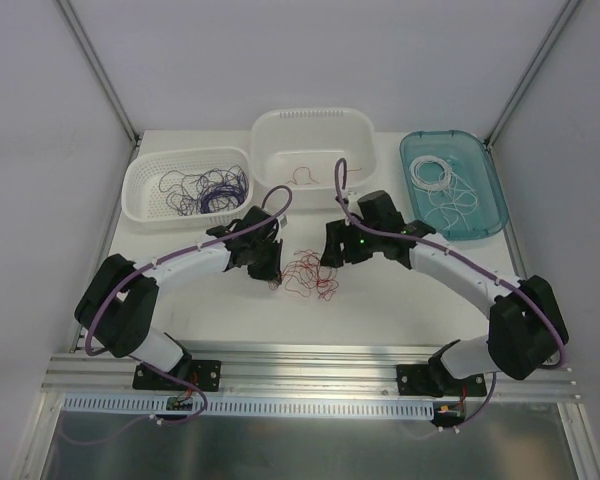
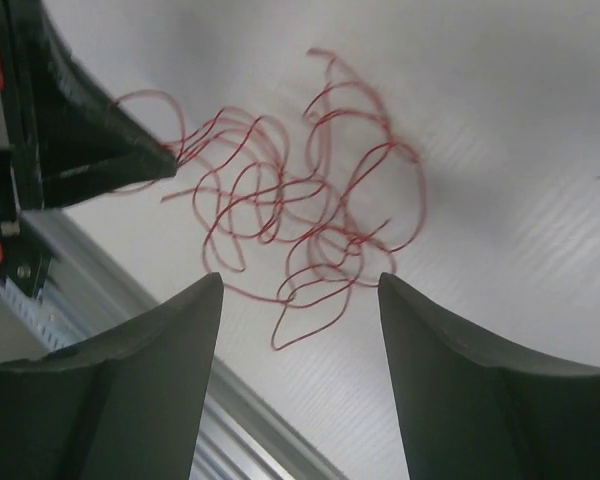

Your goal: Untangle the cables

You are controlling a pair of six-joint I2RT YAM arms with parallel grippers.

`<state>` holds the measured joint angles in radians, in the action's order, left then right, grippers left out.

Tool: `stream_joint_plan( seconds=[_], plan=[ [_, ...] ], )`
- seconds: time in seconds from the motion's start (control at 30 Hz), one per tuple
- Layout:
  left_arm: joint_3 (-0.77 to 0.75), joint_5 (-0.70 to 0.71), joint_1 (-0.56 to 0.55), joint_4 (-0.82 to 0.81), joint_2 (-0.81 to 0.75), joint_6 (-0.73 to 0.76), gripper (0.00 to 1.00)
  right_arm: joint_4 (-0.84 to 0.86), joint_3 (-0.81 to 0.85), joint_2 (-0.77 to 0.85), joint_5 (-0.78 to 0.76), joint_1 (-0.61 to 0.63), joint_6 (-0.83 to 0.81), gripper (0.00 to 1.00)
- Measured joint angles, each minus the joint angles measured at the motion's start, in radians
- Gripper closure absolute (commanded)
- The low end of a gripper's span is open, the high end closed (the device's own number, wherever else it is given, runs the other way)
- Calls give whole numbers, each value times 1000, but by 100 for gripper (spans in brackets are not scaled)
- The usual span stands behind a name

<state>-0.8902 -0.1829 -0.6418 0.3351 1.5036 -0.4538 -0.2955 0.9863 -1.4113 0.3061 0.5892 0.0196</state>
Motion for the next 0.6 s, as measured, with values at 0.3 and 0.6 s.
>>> stream_joint_plan(
  seconds=[0.3, 0.6],
  plan=[
    [-4, 0, 0, -1, 0, -1, 100, 145, -61, -32, 71, 137, 25, 39],
    [-4, 10, 0, -1, 0, -2, 100, 192, -69, -138, 61, 180, 19, 93]
  ],
)
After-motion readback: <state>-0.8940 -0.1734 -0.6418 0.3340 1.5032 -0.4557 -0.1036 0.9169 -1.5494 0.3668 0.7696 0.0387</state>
